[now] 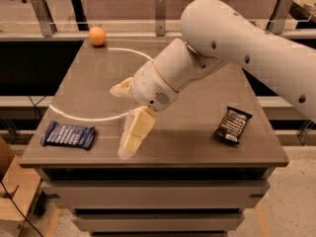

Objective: Pick rxbar blueberry

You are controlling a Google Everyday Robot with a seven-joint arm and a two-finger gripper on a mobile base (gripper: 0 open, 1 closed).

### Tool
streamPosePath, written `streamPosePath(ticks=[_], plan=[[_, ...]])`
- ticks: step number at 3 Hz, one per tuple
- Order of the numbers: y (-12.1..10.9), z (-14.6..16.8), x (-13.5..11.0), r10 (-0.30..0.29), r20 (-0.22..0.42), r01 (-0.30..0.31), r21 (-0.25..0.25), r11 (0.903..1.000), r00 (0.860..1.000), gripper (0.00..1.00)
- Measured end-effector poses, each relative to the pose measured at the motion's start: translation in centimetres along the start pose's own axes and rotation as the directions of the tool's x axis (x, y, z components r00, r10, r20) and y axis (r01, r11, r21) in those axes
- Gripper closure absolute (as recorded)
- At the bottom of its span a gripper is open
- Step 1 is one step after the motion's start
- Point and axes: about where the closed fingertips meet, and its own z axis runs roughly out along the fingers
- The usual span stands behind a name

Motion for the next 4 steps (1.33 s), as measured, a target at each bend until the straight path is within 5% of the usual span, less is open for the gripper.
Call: streamPosePath(ticks=[3, 4], plan=[[-1.6, 5.2, -2.0, -0.031, 0.057, 0.031, -0.008, 0.9995, 0.998, 0.0], [-2.4, 8.1, -3.4, -0.049, 0.093, 0.054, -0.047, 0.9974, 0.994, 0.0]])
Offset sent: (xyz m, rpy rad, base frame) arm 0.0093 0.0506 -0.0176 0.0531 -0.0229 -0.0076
